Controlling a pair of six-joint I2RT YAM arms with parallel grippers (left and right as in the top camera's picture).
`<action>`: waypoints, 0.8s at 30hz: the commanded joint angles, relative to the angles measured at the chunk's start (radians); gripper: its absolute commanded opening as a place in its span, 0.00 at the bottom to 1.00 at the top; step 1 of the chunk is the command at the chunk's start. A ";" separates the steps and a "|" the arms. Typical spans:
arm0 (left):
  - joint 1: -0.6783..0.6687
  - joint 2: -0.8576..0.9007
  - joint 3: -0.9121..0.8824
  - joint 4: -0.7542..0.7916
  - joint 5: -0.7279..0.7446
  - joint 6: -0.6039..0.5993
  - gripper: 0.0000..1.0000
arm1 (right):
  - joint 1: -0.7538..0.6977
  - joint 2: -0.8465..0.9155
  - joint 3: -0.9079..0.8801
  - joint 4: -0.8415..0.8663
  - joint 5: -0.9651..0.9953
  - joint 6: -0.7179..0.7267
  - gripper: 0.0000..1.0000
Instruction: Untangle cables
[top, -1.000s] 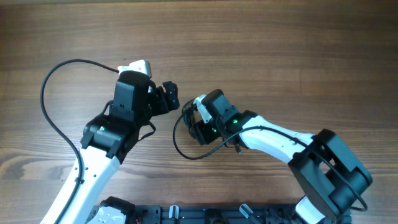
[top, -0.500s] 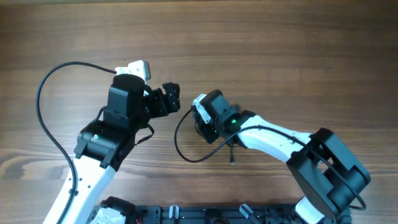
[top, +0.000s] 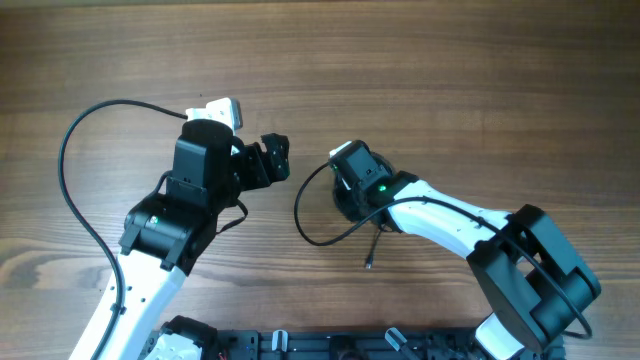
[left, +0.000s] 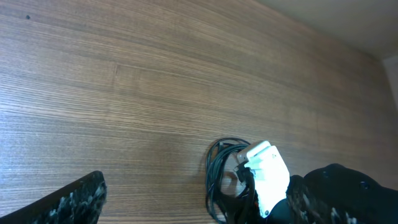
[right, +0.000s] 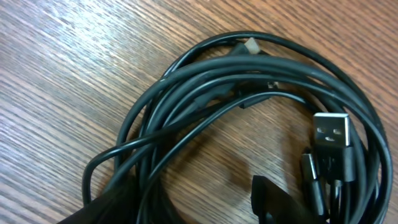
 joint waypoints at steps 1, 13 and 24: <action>0.005 -0.011 0.003 0.000 0.012 0.016 0.95 | 0.013 0.037 -0.030 0.014 -0.084 0.050 0.74; 0.005 -0.011 0.003 -0.003 0.011 0.017 0.95 | 0.013 -0.019 0.098 -0.069 -0.152 0.104 0.78; 0.006 -0.011 0.003 0.000 0.009 0.043 0.95 | 0.014 -0.053 0.132 -0.088 -0.199 0.310 0.77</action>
